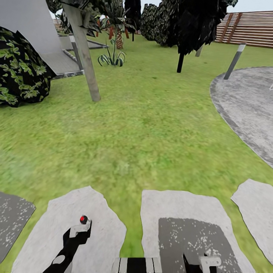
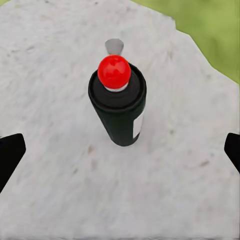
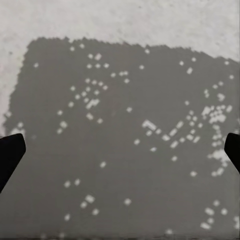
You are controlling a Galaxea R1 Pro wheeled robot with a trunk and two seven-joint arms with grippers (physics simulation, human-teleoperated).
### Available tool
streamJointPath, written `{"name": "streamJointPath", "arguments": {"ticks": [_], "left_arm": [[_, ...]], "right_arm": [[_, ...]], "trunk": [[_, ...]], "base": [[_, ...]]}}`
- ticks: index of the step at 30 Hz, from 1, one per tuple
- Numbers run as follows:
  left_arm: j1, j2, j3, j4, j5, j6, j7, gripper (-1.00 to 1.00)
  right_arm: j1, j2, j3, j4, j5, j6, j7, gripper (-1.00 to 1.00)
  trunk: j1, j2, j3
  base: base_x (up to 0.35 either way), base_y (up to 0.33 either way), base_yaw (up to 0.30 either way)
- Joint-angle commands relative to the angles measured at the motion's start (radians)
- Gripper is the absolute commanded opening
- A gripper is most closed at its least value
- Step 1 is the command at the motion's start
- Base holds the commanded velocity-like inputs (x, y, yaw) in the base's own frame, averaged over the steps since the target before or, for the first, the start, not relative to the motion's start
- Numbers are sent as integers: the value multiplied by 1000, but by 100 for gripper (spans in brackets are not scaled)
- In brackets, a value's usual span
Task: Pick up the pesticide atomizer in the garden and spray insectifuge to fully cover both potted plants in the garden.
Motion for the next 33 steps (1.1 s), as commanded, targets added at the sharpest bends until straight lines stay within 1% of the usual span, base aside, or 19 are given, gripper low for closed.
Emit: {"name": "streamJointPath", "arguments": {"ticks": [1,3,14,20,29,33], "left_arm": [[-1,0,4,1,-5,-4,-1,100],[-1,0,4,1,-5,-4,-1,100],[-1,0,4,1,-5,-4,-1,100],[-1,0,4,1,-5,-4,-1,100],[0,-1,5,1,-6,-6,-1,100],[0,-2,6,1,-5,-7,-1,100]], "right_arm": [[0,0,0,1,0,-3,0,100],[0,0,0,1,0,-3,0,100],[0,0,0,1,0,-3,0,100],[-1,0,0,-1,0,-3,0,100],[-1,0,0,-1,0,-3,0,100],[0,0,0,0,0,-3,0,100]], "trunk": [[0,0,-5],[1,-1,-13],[1,-1,-13],[1,-1,-13],[1,-1,-13],[1,-1,-13]], "base": [[0,0,0],[0,0,0],[3,0,0],[203,0,0],[28,0,0],[135,0,0]]}}
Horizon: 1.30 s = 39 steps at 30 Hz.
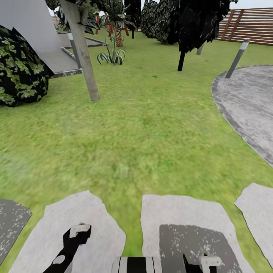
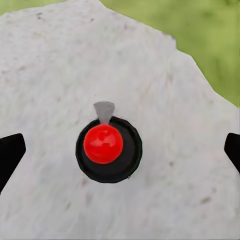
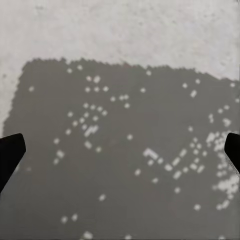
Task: Pick up the pesticide atomizer in the garden and spray insectifuge to fully cover both potted plants in the garden.
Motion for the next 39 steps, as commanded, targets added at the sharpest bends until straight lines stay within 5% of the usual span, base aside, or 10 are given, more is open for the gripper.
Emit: {"name": "streamJointPath", "arguments": {"ticks": [1,19,25,39], "left_arm": [[-1,0,5,1,-5,-4,-1,100],[-1,1,3,22,-4,-59,-1,100],[-1,1,5,23,-2,-62,-1,100],[-1,1,6,22,5,-60,-1,100]], "right_arm": [[0,0,0,1,0,-3,0,100],[0,0,0,1,0,-3,0,100],[0,0,0,2,0,-3,0,100],[0,0,0,1,0,-3,0,100]], "trunk": [[0,0,-1],[1,-1,-16],[4,-2,-43],[5,-3,-66]], "base": [[91,0,0],[9,0,0],[0,0,0],[0,0,0]]}}
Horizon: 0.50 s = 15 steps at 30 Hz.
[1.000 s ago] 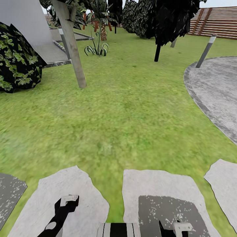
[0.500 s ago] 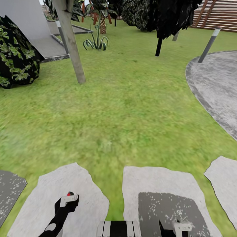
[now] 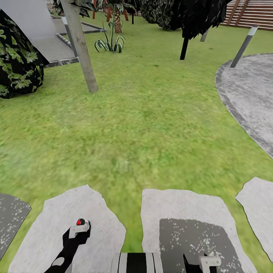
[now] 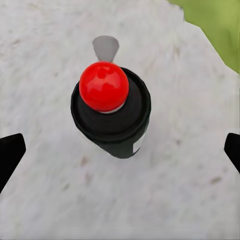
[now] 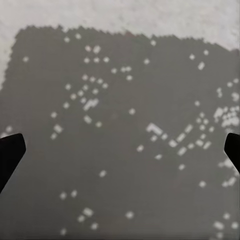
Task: Pick up the pesticide atomizer in the garden and spray insectifuge to fully cover both potted plants in the garden.
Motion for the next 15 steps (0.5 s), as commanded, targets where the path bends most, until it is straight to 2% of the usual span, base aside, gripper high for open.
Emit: {"name": "streamJointPath", "arguments": {"ticks": [1,15], "left_arm": [[-1,0,4,1,-4,-3,-1,100],[-1,0,4,1,-4,-3,0,100]], "right_arm": [[0,0,0,1,0,-3,0,100],[0,0,0,1,0,-3,0,100]], "trunk": [[0,0,-1],[0,0,-7]], "base": [[0,0,14],[0,0,27]]}}
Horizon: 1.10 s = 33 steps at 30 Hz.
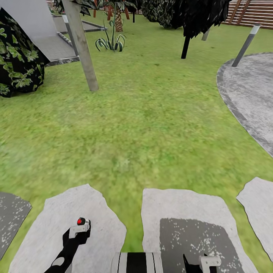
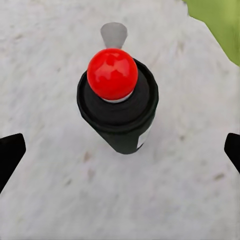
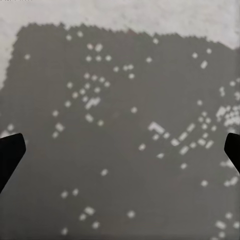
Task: Pick up the pesticide atomizer in the garden and spray insectifuge to fully cover both potted plants in the garden.
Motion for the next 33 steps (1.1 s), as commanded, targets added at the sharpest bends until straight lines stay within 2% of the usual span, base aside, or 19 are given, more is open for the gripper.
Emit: {"name": "streamJointPath", "arguments": {"ticks": [1,23,31,33], "left_arm": [[0,0,4,1,-4,-3,0,100],[0,0,4,1,-4,-5,-2,100],[0,0,4,2,-3,-22,0,100],[0,0,4,2,-3,-31,-1,100]], "right_arm": [[0,0,0,1,0,-3,0,100],[0,0,0,1,0,-3,0,100],[0,0,0,1,0,-3,0,100],[0,0,0,1,0,-3,0,100]], "trunk": [[0,0,-1],[0,0,-1],[3,-2,-37],[3,-2,-38]], "base": [[47,0,1],[14,0,0],[0,0,0],[0,0,0]]}}
